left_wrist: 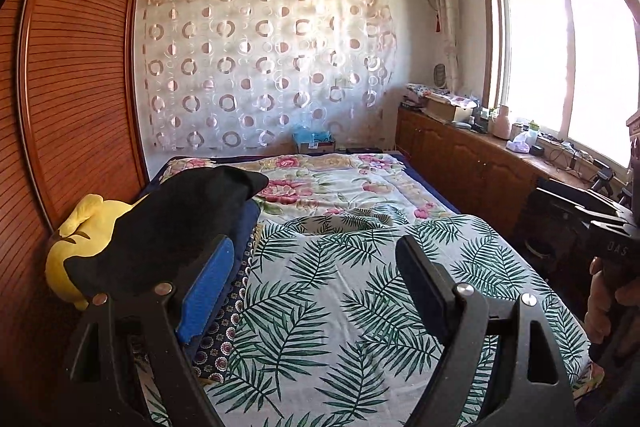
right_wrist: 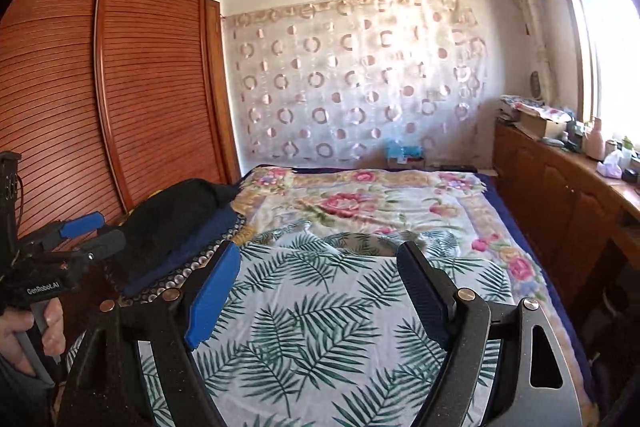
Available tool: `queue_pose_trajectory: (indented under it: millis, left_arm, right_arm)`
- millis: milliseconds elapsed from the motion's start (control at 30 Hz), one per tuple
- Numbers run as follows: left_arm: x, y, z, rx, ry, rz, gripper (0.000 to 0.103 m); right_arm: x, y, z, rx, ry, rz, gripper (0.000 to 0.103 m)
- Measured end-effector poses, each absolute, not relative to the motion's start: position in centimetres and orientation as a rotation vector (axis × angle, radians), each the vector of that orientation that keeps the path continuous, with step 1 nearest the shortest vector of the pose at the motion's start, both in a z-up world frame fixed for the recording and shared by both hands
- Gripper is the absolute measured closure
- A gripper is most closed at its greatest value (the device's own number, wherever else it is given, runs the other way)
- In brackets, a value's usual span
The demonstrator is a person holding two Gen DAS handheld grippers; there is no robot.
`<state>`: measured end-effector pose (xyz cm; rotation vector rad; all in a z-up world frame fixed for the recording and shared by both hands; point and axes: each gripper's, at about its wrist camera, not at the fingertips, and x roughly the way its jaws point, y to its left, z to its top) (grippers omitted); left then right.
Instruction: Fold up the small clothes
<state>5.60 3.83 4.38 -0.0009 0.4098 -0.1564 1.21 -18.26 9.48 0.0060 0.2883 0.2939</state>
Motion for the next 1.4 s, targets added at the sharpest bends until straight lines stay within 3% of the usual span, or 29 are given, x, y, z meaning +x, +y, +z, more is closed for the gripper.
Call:
queue_pose_trajectory:
  millis: [1400]
  left_arm:
    - [5.5,3.5,4.6,0.013,0.408,-0.146,0.019]
  right_arm:
    - [-1.2,-19.4,9.6,0.006,0.286,0.268,0.021]
